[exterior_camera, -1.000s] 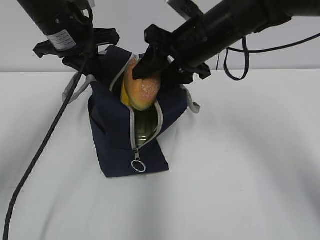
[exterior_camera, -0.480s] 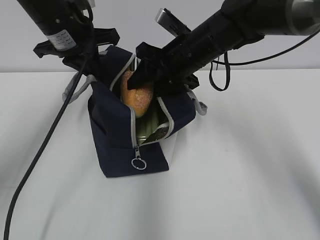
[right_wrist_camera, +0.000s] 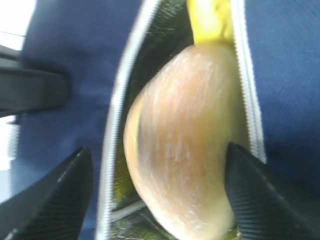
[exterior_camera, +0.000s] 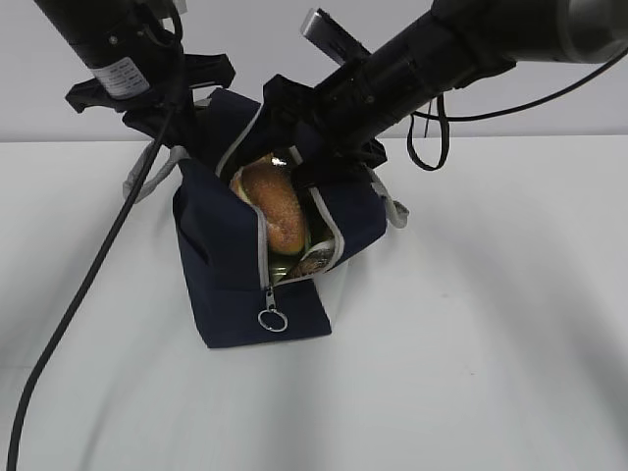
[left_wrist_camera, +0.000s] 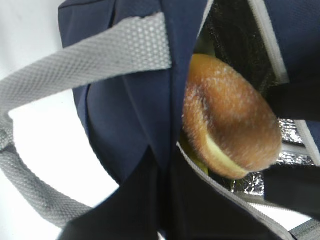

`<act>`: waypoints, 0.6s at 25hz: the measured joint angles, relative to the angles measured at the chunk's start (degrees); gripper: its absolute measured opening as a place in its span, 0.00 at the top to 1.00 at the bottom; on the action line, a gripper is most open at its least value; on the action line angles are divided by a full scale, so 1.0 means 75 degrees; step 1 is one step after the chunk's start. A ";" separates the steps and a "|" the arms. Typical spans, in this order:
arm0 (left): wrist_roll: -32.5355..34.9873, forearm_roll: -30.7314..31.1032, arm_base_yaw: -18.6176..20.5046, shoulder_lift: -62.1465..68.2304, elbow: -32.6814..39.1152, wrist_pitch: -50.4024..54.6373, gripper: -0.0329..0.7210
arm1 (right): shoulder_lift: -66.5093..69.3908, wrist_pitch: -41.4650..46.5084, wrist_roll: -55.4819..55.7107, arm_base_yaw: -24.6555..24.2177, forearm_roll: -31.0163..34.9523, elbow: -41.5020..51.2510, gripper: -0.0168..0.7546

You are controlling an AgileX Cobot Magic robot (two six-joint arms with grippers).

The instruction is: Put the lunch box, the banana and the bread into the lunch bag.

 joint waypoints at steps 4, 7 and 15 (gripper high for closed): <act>0.0000 0.0000 0.0000 0.0000 0.0000 0.0000 0.96 | 0.0000 0.0366 -0.0016 0.0000 -0.0094 -0.0381 0.17; 0.0000 0.0000 0.0000 0.0000 0.0000 0.0000 0.96 | 0.0000 0.0666 -0.0002 0.0000 -0.0504 -0.0721 0.18; 0.0000 0.0000 0.0000 0.0000 0.0000 0.0002 0.96 | 0.0000 0.1534 0.0857 0.0000 -0.2288 -0.1521 0.21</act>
